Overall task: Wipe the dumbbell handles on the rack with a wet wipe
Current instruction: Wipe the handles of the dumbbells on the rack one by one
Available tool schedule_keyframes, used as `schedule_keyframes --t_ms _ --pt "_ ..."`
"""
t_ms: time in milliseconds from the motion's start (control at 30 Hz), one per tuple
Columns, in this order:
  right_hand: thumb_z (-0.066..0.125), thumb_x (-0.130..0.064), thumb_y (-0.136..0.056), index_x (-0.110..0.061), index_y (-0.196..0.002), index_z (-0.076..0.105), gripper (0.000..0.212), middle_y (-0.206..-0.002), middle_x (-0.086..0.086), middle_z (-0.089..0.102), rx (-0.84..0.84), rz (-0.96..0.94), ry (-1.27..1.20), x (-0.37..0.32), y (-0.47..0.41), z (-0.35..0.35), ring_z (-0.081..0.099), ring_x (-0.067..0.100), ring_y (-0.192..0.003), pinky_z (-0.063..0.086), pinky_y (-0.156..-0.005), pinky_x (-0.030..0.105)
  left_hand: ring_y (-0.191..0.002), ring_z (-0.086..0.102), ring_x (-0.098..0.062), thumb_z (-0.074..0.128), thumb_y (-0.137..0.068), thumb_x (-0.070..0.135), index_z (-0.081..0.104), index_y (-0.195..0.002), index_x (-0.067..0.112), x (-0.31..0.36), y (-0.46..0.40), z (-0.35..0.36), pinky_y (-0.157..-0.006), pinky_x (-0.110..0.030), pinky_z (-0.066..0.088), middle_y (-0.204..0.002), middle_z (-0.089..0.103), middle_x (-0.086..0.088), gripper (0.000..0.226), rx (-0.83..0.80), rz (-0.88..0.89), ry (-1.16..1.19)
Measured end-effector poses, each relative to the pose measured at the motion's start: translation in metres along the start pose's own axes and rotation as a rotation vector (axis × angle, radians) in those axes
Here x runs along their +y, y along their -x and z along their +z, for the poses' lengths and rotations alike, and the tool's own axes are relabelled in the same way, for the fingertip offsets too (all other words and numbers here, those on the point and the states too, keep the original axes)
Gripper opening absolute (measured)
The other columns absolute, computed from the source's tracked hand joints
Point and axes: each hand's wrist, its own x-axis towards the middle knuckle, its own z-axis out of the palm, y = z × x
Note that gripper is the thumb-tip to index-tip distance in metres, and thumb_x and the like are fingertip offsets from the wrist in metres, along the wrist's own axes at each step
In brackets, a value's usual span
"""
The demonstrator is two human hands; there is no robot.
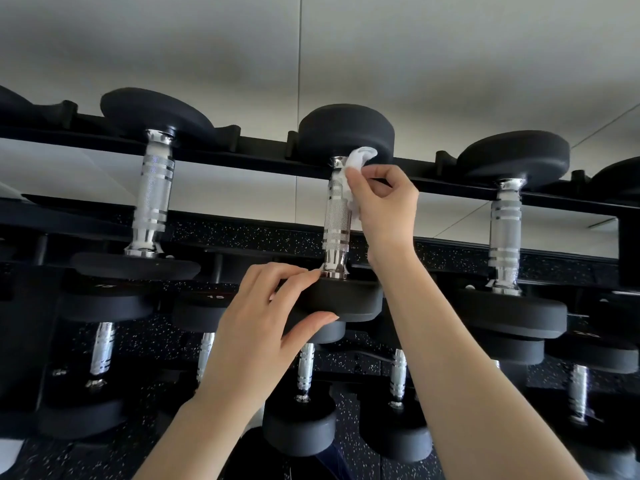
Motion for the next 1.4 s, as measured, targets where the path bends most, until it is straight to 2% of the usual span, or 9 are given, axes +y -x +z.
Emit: schedule_keyframes --t_ms 100,267,400,533,633,867,1067,1167,1400 --pt "0.071 -0.026 -0.081 -0.018 -0.086 0.059 0.015 -0.066 -0.004 0.064 -0.038 0.099 -0.082 0.002 -0.003 0.000 0.055 0.009 -0.059 0.050 -0.064 0.029 -0.105 0.050 -0.010 0.053 -0.088 0.052 0.052 -0.123 0.027 0.000 -0.001 0.000 -0.074 -0.019 0.049 -0.112 0.052 0.011 0.043 -0.004 0.001 -0.005" --pt "0.064 -0.027 -0.087 -0.003 -0.109 0.059 0.033 -0.084 0.011 0.062 -0.180 0.279 -0.247 0.008 -0.012 -0.001 0.056 0.021 -0.076 0.053 -0.080 0.039 -0.106 0.050 -0.011 0.054 -0.089 0.050 0.059 -0.120 0.020 0.000 0.000 0.000 -0.077 -0.020 0.047 -0.112 0.053 0.009 0.044 -0.001 -0.001 0.010" --pt "0.048 -0.022 -0.097 -0.001 -0.098 0.063 0.025 -0.080 0.008 0.064 -0.356 0.282 -0.326 0.004 -0.014 -0.005 0.058 0.017 -0.068 0.050 -0.071 0.032 -0.105 0.050 -0.012 0.054 -0.089 0.049 0.061 -0.119 0.017 0.000 0.000 0.001 -0.079 -0.020 0.046 -0.112 0.053 0.008 0.045 0.004 0.006 0.002" --pt "0.035 -0.018 -0.102 0.004 -0.110 0.055 0.031 -0.103 0.018 0.066 -0.516 0.383 -0.556 0.000 -0.015 -0.008 0.066 0.030 -0.092 0.052 -0.091 0.039 -0.104 0.051 -0.014 0.055 -0.089 0.048 0.057 -0.120 0.019 -0.001 0.000 0.001 -0.081 -0.022 0.046 -0.112 0.053 0.008 0.043 0.011 0.014 0.007" --pt "0.030 -0.018 -0.103 0.008 -0.120 0.046 0.035 -0.105 0.019 0.062 -0.593 0.408 -0.609 0.003 -0.010 -0.010 0.066 0.031 -0.093 0.051 -0.093 0.040 -0.103 0.051 -0.015 0.056 -0.089 0.047 0.059 -0.120 0.017 -0.001 0.001 0.001 -0.080 -0.022 0.046 -0.112 0.053 0.007 0.043 0.010 0.011 0.004" --pt "0.029 -0.023 -0.102 0.001 -0.111 0.058 0.038 -0.101 0.017 0.069 -0.724 0.359 -0.311 0.020 0.007 -0.029 0.064 0.031 -0.101 0.050 -0.095 0.040 -0.104 0.053 -0.018 0.057 -0.089 0.045 0.061 -0.119 0.014 0.000 0.001 0.002 -0.083 -0.024 0.045 -0.111 0.056 0.004 0.044 0.001 0.004 0.018" --pt "0.042 -0.019 -0.099 0.014 -0.114 0.049 0.037 -0.109 0.033 0.060 -0.726 0.311 -0.059 0.027 0.014 -0.041 0.059 0.032 -0.092 0.052 -0.087 0.042 -0.102 0.053 -0.018 0.057 -0.089 0.045 0.062 -0.119 0.012 0.001 0.001 0.002 -0.083 -0.024 0.044 -0.111 0.056 0.003 0.045 0.009 0.003 0.021" --pt "0.050 -0.016 -0.095 0.000 -0.103 0.060 0.021 -0.100 0.014 0.068 -0.744 0.226 0.074 0.028 0.019 -0.048 0.064 0.019 -0.087 0.054 -0.079 0.027 -0.101 0.053 -0.018 0.057 -0.088 0.045 0.063 -0.118 0.011 0.001 0.000 0.002 -0.083 -0.024 0.044 -0.110 0.056 0.003 0.045 0.014 0.005 0.016" --pt "0.063 -0.022 -0.088 -0.005 -0.102 0.063 0.022 -0.096 0.004 0.072 -0.718 0.057 0.447 0.024 0.025 -0.055 0.068 0.014 -0.089 0.054 -0.084 0.034 -0.101 0.052 -0.017 0.057 -0.088 0.046 0.064 -0.118 0.012 0.001 0.000 0.003 -0.079 -0.026 0.045 -0.108 0.057 0.003 0.045 0.017 -0.007 0.020"
